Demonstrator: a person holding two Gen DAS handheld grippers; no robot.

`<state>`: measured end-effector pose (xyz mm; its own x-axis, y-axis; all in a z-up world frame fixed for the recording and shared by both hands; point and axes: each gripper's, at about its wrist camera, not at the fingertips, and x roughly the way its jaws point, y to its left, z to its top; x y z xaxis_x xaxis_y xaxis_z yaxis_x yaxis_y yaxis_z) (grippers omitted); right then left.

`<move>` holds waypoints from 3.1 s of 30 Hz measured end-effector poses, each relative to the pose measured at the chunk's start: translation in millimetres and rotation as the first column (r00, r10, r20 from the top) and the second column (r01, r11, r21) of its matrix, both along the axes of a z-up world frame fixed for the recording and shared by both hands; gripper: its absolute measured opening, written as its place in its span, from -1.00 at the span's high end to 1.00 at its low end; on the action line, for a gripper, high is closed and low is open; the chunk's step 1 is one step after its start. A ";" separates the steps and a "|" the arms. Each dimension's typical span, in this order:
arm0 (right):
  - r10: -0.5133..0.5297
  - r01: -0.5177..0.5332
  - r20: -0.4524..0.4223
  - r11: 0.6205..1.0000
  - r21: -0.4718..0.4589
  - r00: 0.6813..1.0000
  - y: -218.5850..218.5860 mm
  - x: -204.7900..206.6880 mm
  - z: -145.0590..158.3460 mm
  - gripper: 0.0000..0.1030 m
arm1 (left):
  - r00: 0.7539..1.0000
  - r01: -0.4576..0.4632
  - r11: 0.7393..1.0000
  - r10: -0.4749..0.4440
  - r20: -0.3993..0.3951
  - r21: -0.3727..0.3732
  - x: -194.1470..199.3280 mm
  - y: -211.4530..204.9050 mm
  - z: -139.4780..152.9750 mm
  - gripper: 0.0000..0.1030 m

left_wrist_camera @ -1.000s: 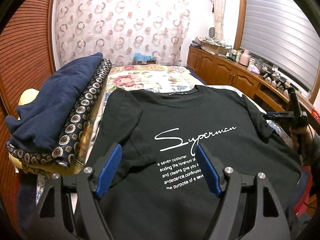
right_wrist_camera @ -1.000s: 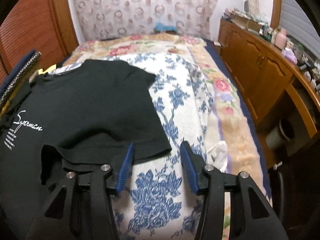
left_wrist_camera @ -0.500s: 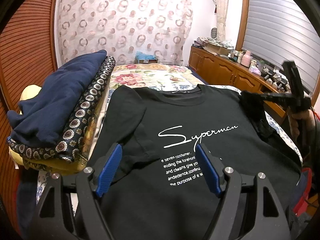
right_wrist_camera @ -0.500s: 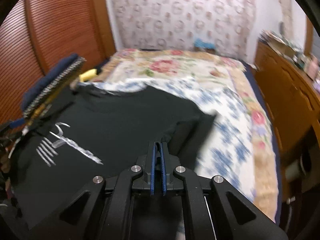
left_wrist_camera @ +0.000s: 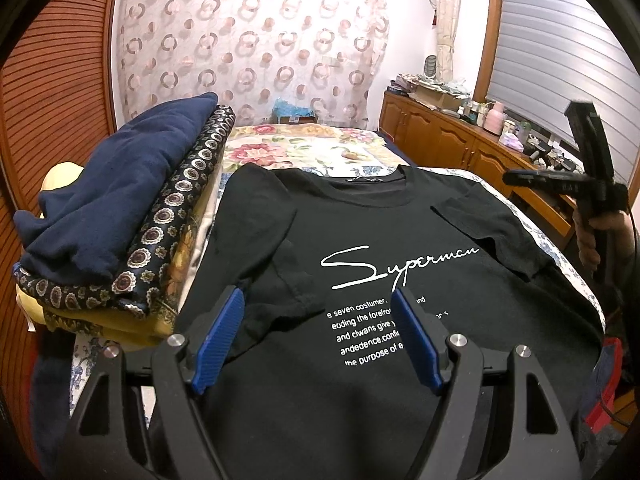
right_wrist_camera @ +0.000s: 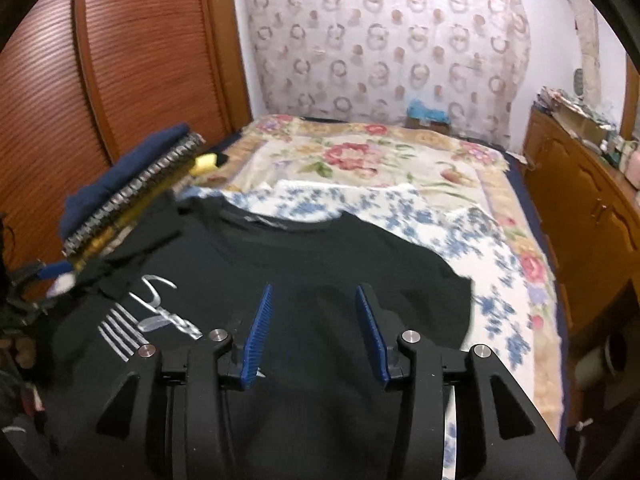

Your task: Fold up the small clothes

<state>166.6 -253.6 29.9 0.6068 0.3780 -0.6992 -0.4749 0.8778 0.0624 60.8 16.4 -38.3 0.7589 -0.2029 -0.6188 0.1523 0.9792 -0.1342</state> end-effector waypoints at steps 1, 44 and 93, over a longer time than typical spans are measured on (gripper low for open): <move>-0.006 0.006 -0.005 1.000 -0.009 1.000 -4.4 -0.4 -2.1 0.16 | 1.000 0.000 1.000 0.000 0.000 0.001 -0.4 -0.4 -0.2 -0.48; -0.092 0.078 -0.089 0.986 -0.150 0.992 -38.9 -2.2 -74.6 -0.05 | 0.967 0.041 0.955 0.037 -0.254 0.294 183.2 -22.8 -32.3 0.06; -0.098 0.084 -0.086 0.984 -0.154 0.991 -42.3 -1.8 -76.7 -0.10 | 0.962 0.129 0.927 -0.031 -0.270 0.352 163.7 -34.8 -34.3 0.32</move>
